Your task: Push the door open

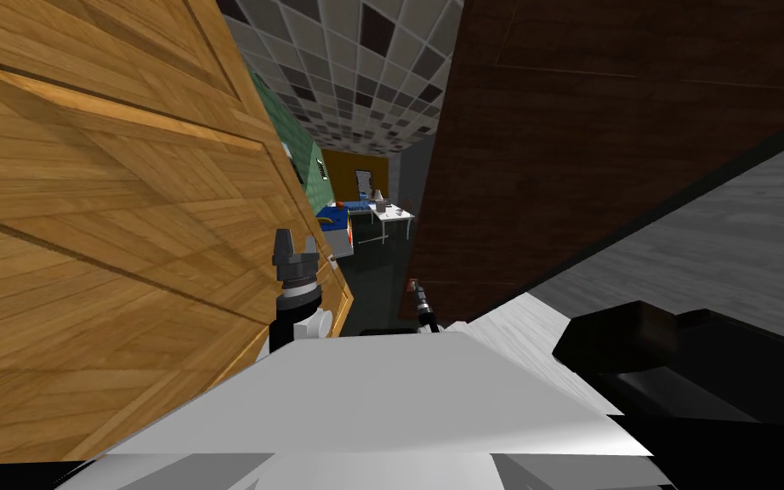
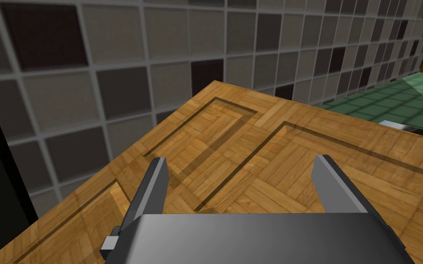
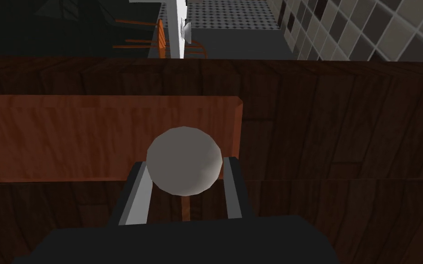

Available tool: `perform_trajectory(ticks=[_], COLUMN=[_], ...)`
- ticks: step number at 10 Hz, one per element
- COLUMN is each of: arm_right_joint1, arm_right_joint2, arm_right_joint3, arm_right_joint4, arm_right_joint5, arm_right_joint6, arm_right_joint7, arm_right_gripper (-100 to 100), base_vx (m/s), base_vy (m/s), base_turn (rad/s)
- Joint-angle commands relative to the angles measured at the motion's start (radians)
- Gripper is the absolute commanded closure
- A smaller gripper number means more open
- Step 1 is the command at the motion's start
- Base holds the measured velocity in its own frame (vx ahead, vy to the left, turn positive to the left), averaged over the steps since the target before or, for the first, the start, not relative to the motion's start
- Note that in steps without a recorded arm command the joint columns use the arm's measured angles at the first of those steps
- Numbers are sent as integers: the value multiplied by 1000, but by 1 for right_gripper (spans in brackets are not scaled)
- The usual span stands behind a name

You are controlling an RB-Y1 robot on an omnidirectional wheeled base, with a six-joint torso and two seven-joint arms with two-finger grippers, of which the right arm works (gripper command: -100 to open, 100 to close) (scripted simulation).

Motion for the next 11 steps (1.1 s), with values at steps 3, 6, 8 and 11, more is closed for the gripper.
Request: perform_trajectory(ticks=[3,6,8,11], arm_right_joint1=[-20,-6,-2,5], arm_right_joint2=[-15,-9,1,15], arm_right_joint3=[-58,-49,-52,-53], arm_right_joint4=[13,-5,-12,-23], arm_right_joint5=[-23,-26,-31,-35], arm_right_joint6=[-6,6,10,16], arm_right_joint7=[21,19,21,22], arm_right_gripper=[100,-100,-100,-100], base_vx=[193,-127,-176,-141], base_vy=[-13,78,112,122], base_turn=[-107,-61,-51,-48])
